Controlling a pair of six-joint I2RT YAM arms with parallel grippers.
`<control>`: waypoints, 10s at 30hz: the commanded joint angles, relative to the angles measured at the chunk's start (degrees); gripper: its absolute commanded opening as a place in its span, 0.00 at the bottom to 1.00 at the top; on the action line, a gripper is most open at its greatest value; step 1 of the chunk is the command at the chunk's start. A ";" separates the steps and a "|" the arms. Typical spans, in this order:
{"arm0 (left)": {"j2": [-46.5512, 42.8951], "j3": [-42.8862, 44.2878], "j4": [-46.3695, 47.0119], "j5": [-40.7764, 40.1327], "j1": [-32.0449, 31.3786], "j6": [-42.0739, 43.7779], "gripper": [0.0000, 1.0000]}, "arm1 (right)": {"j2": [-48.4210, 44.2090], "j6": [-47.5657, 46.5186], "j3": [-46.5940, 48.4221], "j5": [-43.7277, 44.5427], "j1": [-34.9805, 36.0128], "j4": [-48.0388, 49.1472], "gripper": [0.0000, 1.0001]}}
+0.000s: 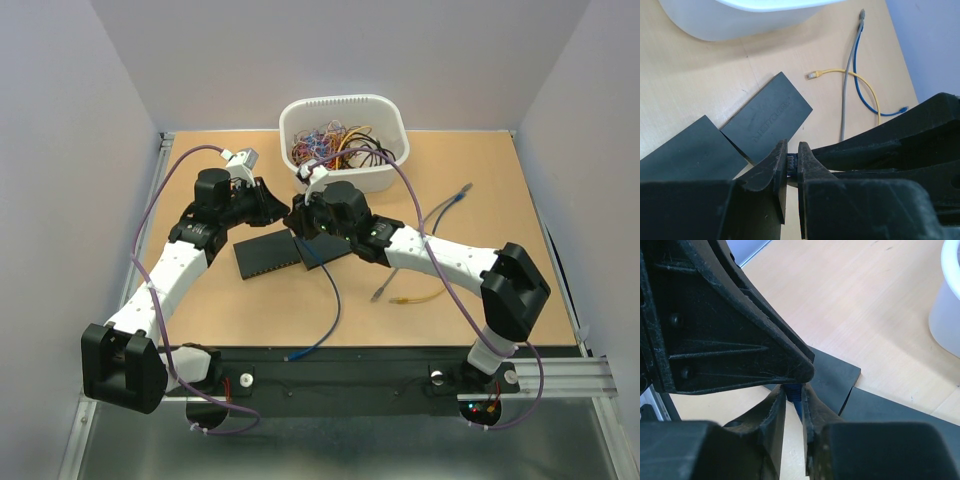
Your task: Insert the plug into the switch port
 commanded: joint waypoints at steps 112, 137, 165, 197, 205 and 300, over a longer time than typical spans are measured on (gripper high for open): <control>7.51 -21.94 12.61 -18.97 5.18 -14.04 0.70 | 21.09 13.04 7.27 0.58 6.98 -24.75 0.00; 8.57 -22.73 13.05 -21.88 3.86 -14.22 0.69 | 17.31 15.86 3.41 5.49 10.76 -29.32 0.00; 7.43 -24.93 14.37 -20.65 3.51 -13.51 0.69 | 21.79 13.05 11.93 8.40 13.31 -32.49 0.00; 7.25 -24.49 14.37 -21.88 2.98 -12.46 0.69 | 25.84 11.55 21.77 15.35 13.23 -36.62 0.00; 7.51 -24.49 14.37 -22.14 2.89 -12.55 0.69 | 25.57 11.55 22.39 12.44 14.45 -36.62 0.00; 5.84 -34.95 22.19 -18.81 -15.74 -22.83 0.69 | 27.16 -5.50 27.41 6.47 9.71 -9.13 0.00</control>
